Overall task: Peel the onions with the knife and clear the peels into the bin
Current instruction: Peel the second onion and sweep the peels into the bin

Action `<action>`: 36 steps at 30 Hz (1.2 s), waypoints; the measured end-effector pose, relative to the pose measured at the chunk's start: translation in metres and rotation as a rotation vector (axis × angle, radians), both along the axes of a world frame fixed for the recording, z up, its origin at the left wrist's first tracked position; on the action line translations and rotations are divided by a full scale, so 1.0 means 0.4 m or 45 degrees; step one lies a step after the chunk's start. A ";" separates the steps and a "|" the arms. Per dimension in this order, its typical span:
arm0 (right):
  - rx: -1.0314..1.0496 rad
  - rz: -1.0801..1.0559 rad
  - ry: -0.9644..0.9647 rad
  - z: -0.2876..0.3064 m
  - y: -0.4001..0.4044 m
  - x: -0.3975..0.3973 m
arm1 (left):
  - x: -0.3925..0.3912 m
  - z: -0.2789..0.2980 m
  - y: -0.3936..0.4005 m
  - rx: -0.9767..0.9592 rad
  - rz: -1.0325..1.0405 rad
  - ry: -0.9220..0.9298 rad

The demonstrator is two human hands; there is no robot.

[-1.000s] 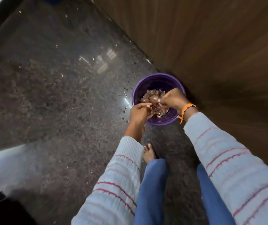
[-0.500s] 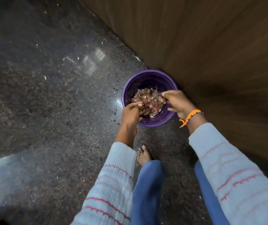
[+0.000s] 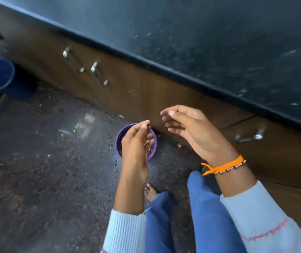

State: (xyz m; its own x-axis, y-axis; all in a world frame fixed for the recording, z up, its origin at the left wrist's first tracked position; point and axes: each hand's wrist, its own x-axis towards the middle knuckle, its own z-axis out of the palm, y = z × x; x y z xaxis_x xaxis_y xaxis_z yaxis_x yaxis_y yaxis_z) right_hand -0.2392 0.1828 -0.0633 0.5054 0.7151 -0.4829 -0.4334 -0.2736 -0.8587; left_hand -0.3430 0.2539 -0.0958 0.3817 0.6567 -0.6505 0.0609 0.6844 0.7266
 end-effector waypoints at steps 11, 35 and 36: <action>0.079 -0.358 -0.210 0.280 -0.348 0.181 | 0.228 0.274 -0.235 0.199 -0.606 -0.232; -1.326 0.124 -1.462 0.128 -0.759 0.555 | 0.673 0.220 -0.599 1.518 -1.273 0.155; -1.286 0.178 -1.500 0.129 -0.756 0.561 | 0.680 0.215 -0.598 1.529 -1.276 0.178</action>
State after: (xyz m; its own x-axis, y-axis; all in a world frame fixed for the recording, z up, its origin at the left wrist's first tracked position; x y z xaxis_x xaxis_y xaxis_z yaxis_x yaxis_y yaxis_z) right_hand -0.0149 -0.1195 -0.0119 0.8908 0.4221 -0.1684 0.4054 -0.9055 -0.1253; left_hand -0.0711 0.0146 -0.0096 0.9464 0.3224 -0.0205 0.2294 -0.6259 0.7454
